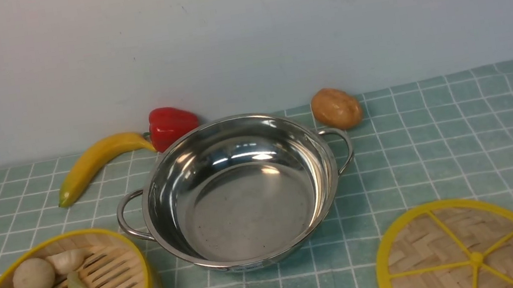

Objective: Place the steamer in the pot on the blue tablecloth, and put the lid on the steamer.
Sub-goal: 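Grasp the rim of the steamer basket holding the buns with the left gripper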

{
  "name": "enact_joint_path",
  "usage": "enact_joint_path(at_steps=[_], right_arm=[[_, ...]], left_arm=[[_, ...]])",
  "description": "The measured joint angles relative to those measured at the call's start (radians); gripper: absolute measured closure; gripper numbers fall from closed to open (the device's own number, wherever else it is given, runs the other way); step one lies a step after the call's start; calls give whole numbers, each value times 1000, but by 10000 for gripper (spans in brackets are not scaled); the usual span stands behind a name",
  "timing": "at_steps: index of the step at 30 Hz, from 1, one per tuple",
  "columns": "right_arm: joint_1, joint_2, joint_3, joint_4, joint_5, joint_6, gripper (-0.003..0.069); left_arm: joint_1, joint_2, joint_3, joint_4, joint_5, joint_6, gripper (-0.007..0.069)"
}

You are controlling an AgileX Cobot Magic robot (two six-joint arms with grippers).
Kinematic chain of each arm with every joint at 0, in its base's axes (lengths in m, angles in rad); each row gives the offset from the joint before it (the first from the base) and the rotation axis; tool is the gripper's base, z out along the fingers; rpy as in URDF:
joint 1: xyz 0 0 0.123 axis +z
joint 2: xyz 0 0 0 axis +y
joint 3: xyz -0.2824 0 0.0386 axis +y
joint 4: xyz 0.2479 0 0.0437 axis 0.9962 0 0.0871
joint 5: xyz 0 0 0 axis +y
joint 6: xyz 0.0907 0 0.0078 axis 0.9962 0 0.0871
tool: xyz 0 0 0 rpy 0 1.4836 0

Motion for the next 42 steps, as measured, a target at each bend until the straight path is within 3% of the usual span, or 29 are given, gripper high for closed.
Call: enact_joint_path(at_steps=[2, 6, 12, 15, 22, 31, 35, 42], right_arm=[[0, 0, 0, 0, 0, 0, 417], [0, 0, 0, 0, 0, 0, 417], [0, 0, 0, 0, 0, 0, 417], [0, 0, 0, 0, 0, 0, 417], [0, 0, 0, 0, 0, 0, 417], [0, 0, 0, -1, 0, 0, 417], [0, 0, 0, -1, 0, 0, 417], [0, 0, 0, -1, 0, 0, 417]], left_arm=[[0, 87, -51, 97, 95, -38, 69], [0, 306, -193, 451, 347, -96, 69], [0, 476, -291, 678, 455, -49, 69], [0, 555, -302, 661, 459, 34, 69], [0, 731, -303, 527, 470, 90, 72], [0, 1019, -303, 425, 392, 99, 211], [0, 1108, -304, 359, 361, 154, 281], [0, 1201, -304, 331, 305, 206, 337]])
